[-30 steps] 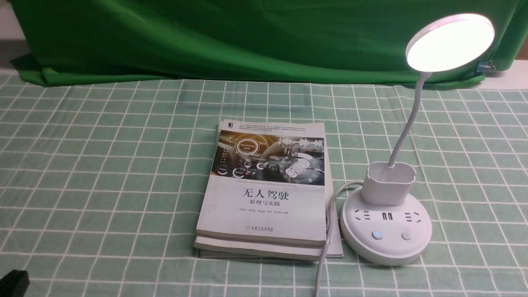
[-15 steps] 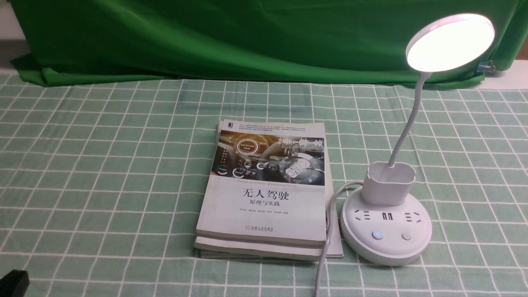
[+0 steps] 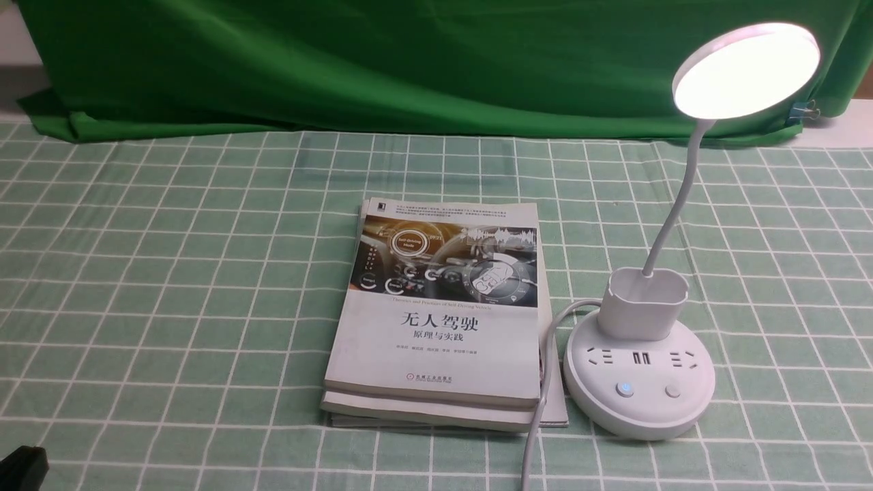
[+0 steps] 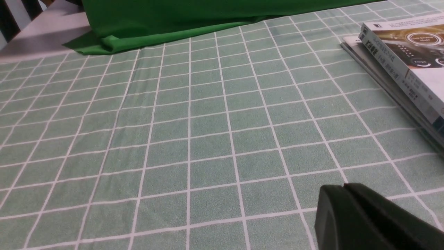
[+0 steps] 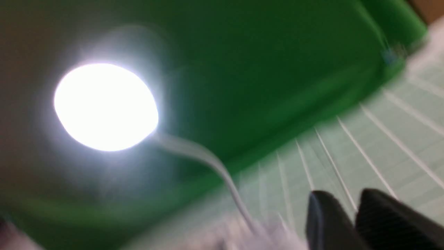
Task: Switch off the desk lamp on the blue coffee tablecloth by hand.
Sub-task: 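Press the power button on the lamp base to turn the lamp off with the right gripper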
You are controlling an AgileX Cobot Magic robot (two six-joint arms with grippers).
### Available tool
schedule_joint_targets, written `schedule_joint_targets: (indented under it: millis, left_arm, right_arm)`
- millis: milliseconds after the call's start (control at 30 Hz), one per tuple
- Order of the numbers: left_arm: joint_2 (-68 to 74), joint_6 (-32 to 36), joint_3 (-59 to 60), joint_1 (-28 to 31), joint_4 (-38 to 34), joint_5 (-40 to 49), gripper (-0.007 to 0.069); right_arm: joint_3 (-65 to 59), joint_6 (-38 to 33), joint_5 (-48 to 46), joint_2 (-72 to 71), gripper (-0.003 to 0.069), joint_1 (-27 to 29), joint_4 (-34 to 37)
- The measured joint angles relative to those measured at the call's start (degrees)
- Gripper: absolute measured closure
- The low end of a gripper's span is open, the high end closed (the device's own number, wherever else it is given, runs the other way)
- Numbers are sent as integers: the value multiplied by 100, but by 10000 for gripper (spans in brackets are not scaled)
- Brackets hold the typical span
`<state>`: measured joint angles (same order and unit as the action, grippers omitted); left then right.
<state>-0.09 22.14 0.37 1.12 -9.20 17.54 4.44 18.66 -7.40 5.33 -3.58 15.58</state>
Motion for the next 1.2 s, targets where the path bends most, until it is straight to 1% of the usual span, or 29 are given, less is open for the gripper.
schedule_joint_targets:
  millis: [33, 100, 133, 200, 233, 333, 500, 667, 767, 933, 1200]
  left_arm:
    - [0, 0, 0, 0, 0, 0, 624]
    - [0, 0, 0, 0, 0, 0, 624]
    - [0, 0, 0, 0, 0, 0, 624]
    - [0, 0, 0, 0, 0, 0, 624]
    - [0, 0, 0, 0, 0, 0, 624]
    - [0, 0, 0, 0, 0, 0, 624]
    - [0, 0, 0, 0, 0, 0, 624]
    - [0, 0, 0, 0, 0, 0, 624]
    - [0, 0, 0, 0, 0, 0, 624]
    - [0, 0, 0, 0, 0, 0, 624]
    - [0, 0, 0, 0, 0, 0, 624]
  right_arm:
    - [292, -292, -384, 308, 591, -78, 0]
    - [1052, -949, -1265, 1200, 613, -292, -4]
    - [1199, -1059, -1427, 1487, 613, -330, -4]
    - [2089, -1617, -2446, 2629, 613, -513, -12]
    - [2299, -1739, -2684, 2952, 613, -536, -20]
    - [3249, -2365, -3552, 4583, 613, -603, -50]
    - [4256, -2883, -3831, 6520, 618, -627, -74]
    - [5054, -3078, -3862, 7848, 621, -972, -124]
    - [5289, -3108, -3919, 8290, 622, -1128, -129]
    - [5366, -3113, -3935, 8791, 622, -1155, -224]
    - [5366, -3071, -3822, 9018, 622, -1155, -284]
